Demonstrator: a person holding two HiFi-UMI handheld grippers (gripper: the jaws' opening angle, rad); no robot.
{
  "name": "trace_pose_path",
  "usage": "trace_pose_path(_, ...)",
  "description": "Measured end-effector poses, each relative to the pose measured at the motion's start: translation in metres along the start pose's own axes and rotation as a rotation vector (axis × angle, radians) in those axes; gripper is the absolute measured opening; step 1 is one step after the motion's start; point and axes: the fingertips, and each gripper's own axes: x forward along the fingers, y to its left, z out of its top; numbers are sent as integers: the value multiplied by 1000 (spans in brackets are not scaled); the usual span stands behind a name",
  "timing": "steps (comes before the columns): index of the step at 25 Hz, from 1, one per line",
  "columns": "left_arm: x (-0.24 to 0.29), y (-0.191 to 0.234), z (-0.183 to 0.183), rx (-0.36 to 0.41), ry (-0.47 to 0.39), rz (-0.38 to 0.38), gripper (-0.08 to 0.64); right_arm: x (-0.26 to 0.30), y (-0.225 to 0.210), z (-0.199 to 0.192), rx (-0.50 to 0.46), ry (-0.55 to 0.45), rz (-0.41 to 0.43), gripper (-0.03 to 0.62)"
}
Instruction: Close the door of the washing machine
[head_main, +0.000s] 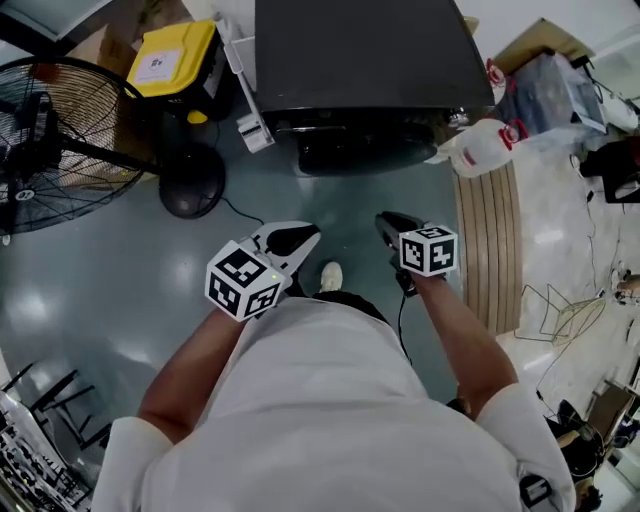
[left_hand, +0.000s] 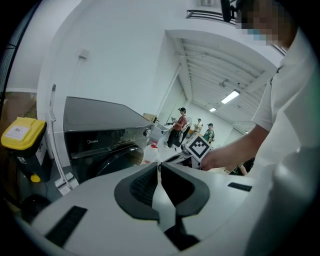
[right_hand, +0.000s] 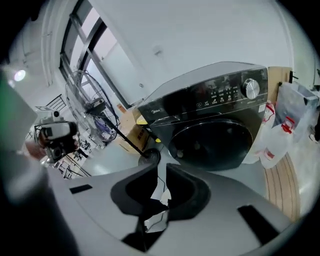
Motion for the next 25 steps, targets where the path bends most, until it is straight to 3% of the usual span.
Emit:
trace_pose_path(8, -9, -31, -20, -34, -41, 39, 21, -65, 34, -24, -145, -11, 28, 58)
trace_pose_path(25, -23, -63, -31, -19, -39, 62, 21, -117, 71, -29, -242, -89, 57, 46)
